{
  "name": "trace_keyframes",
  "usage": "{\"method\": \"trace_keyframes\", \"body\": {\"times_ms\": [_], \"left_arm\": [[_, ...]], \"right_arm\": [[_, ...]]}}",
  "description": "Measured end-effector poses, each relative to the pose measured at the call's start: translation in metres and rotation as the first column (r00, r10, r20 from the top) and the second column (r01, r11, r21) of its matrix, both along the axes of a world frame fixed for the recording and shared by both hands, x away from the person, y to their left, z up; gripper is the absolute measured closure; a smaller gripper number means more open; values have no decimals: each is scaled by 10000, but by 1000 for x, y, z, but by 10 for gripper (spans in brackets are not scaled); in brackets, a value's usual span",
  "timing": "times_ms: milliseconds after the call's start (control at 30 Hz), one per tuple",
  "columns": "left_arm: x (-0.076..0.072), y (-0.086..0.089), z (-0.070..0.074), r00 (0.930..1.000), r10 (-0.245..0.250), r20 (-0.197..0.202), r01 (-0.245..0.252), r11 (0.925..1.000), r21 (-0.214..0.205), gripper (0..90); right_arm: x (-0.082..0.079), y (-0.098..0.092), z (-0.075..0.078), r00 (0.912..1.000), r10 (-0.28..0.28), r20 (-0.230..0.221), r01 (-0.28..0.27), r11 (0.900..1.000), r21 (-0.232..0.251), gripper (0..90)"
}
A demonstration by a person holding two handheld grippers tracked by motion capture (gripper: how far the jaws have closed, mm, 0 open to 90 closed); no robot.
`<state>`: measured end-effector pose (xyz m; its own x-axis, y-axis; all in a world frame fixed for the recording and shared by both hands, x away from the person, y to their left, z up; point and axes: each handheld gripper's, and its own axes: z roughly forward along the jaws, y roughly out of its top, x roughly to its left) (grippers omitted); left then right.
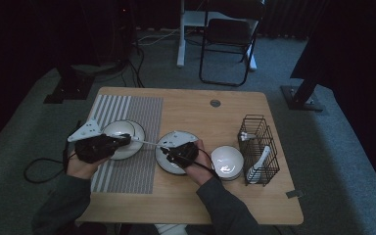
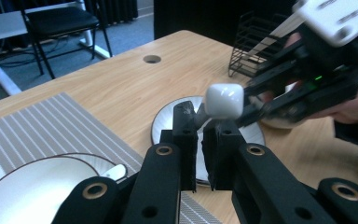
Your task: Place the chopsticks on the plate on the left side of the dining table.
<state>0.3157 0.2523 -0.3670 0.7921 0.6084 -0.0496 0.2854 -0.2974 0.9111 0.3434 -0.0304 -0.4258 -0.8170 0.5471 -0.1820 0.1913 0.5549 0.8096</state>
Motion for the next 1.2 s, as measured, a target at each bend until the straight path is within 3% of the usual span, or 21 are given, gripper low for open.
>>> {"method": "trace_keyframes", "body": {"times_ms": [133,300,533,667,733,867,1000,1100,1200], "left_arm": [[0,-2,0,9999,-133,-18,133,9999,-29,849],[0,-5,3,9985,-524,-136,519,9980,-350,849],[3,-6,2,9966,-773,-273,753,9950,-659,849],[5,-5,0,9995,-329,-3,329,9981,-518,804],[10,-3,-3,9999,-94,-48,90,9978,-663,783],[15,-3,-8,9996,281,-55,-284,9982,-531,764],[13,-4,-10,9982,595,97,-593,9981,-165,786],[9,-6,-10,9980,612,177,-612,9981,-27,850],[6,-9,-9,9969,679,399,-684,9976,100,890]], "right_arm": [[3,3,-9,9998,201,-78,-203,9994,-295,687],[12,7,-19,9998,16,-208,-30,9975,-699,660],[16,10,-26,9996,44,-282,-69,9959,-901,771],[8,10,-27,9989,469,58,-457,9900,-1333,823],[1,10,-28,9975,684,161,-655,9883,-1375,845],[-7,8,-28,9940,1061,274,-1014,9855,-1360,866],[-7,3,-25,9945,1014,255,-980,9891,-1102,867],[-5,1,-22,9964,826,168,-810,9937,-771,868],[-4,2,-21,9978,668,50,-662,9945,-814,867]]}}
